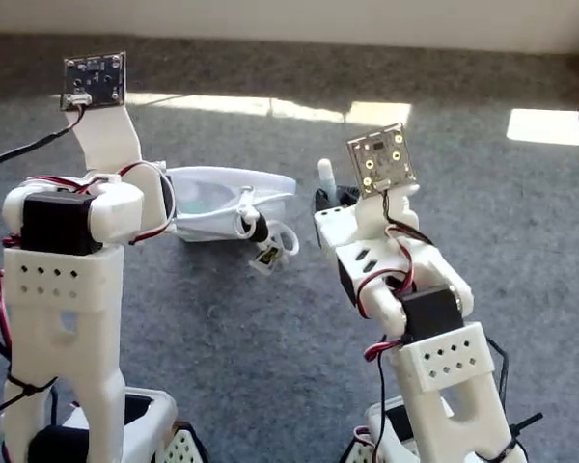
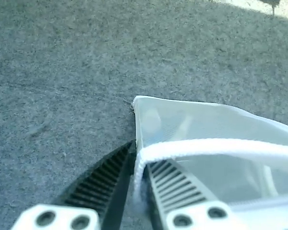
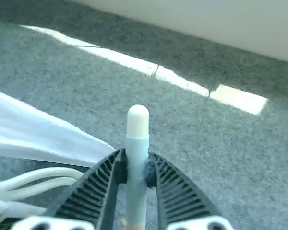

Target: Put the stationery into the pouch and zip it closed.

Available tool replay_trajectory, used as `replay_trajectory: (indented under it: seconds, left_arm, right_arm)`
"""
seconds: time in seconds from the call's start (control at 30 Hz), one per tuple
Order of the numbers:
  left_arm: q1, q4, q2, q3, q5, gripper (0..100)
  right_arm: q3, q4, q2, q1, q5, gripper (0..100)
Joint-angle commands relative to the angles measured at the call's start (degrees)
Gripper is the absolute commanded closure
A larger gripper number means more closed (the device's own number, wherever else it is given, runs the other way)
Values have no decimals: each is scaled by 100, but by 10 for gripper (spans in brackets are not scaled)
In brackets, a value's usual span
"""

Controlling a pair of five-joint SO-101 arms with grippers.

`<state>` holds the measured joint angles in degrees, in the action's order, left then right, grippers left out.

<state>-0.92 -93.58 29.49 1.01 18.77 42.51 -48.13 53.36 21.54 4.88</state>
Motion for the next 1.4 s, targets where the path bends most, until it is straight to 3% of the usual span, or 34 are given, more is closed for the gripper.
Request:
replay_trajectory:
  seconds: [0.0, 0.73, 1.13, 1.37]
  left_arm:
    - [-163, 123, 215, -48, 79, 994]
    - [-154, 158, 259, 92, 53, 994]
    - [-154, 123, 259, 92, 44, 994]
    - [-154, 123, 259, 92, 44, 994]
  right_arm:
    - [-110, 171, 277, -22, -176, 994]
    - [-2255, 1130, 400, 1982, -105, 994]
    - [-2202, 3213, 382, 2176, -114, 994]
    - [-2193, 3662, -110, 2185, -114, 994]
